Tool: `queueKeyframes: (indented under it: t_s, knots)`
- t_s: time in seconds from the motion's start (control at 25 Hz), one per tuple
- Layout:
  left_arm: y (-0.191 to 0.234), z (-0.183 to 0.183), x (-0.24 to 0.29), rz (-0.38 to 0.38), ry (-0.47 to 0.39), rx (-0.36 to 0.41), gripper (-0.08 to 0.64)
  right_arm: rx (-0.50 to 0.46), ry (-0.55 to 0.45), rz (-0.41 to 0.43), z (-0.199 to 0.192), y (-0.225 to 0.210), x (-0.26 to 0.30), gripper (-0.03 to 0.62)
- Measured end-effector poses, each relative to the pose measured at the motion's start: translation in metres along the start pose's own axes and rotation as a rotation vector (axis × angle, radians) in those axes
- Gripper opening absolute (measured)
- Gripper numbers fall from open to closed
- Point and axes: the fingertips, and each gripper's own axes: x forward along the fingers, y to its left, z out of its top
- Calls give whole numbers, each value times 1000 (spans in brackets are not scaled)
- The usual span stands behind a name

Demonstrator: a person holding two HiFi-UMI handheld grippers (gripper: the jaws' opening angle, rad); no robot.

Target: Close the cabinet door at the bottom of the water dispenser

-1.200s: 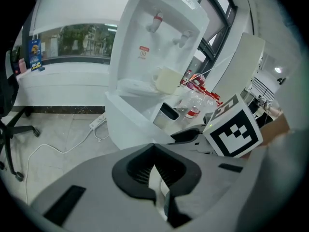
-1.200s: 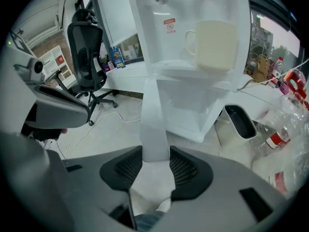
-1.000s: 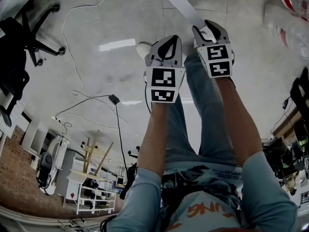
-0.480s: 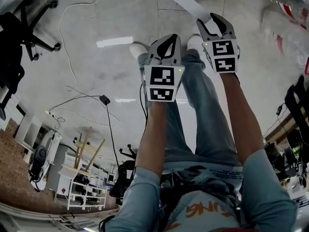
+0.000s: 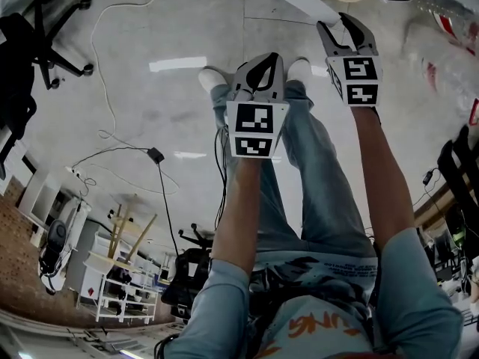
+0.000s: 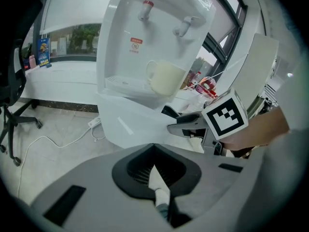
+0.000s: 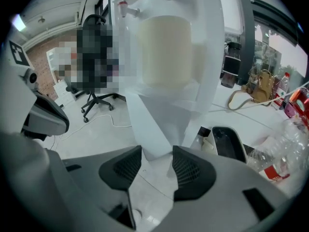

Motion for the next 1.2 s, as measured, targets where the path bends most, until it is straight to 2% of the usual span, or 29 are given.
queueKeyframes:
  t_s: [0.36,0.6,1.2]
  knots:
    - [-3,-10,6,11,-11,-41,8,-37,-67,-36,15,-33,9,204]
    - [-12,-5,14,1,-28,-50,8,-8,-83,-112,25,-64,22,167]
    - [-3,-2,8,21,-51,-83,8,22,-111,-165,50,-97,37,135]
